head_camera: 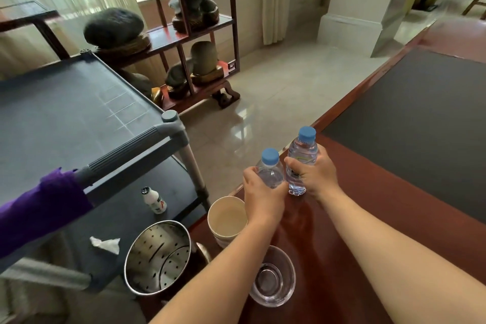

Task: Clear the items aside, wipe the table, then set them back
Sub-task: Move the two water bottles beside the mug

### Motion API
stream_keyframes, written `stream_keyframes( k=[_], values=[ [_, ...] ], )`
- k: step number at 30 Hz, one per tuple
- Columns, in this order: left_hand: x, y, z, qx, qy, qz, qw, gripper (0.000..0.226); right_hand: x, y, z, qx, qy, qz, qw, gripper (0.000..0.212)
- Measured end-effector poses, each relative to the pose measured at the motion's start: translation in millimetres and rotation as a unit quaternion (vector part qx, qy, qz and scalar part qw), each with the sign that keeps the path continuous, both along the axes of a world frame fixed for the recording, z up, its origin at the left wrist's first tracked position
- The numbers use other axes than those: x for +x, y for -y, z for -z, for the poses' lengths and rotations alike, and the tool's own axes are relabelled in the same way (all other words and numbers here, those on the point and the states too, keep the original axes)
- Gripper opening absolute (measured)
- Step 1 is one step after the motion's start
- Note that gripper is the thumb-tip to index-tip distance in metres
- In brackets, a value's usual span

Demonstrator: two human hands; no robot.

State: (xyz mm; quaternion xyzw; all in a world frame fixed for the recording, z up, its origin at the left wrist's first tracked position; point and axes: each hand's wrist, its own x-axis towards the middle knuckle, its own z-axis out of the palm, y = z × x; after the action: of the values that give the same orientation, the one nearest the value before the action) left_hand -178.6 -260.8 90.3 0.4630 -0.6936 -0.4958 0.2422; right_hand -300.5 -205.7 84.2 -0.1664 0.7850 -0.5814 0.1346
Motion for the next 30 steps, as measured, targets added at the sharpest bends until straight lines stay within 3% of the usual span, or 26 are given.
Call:
stream_keyframes(
  k=[17,22,30],
  values=[
    [1,-10,-3,-0.015,0.01,-0.012,1.0,0.076,-2,-6,-6,0.042,0.054,-0.031,0.997,0.062],
    [4,-10,-15,0.0,-0.002,0.006,1.0,0.09,5,-32,-14,0.077,0.069,-0.026,0.994,0.101],
    [34,-25,-61,-0.07,0.056,0.026,0.996,0.079,30,-86,-52,0.188,-0.018,-0.004,0.982,0.077]
  ],
)
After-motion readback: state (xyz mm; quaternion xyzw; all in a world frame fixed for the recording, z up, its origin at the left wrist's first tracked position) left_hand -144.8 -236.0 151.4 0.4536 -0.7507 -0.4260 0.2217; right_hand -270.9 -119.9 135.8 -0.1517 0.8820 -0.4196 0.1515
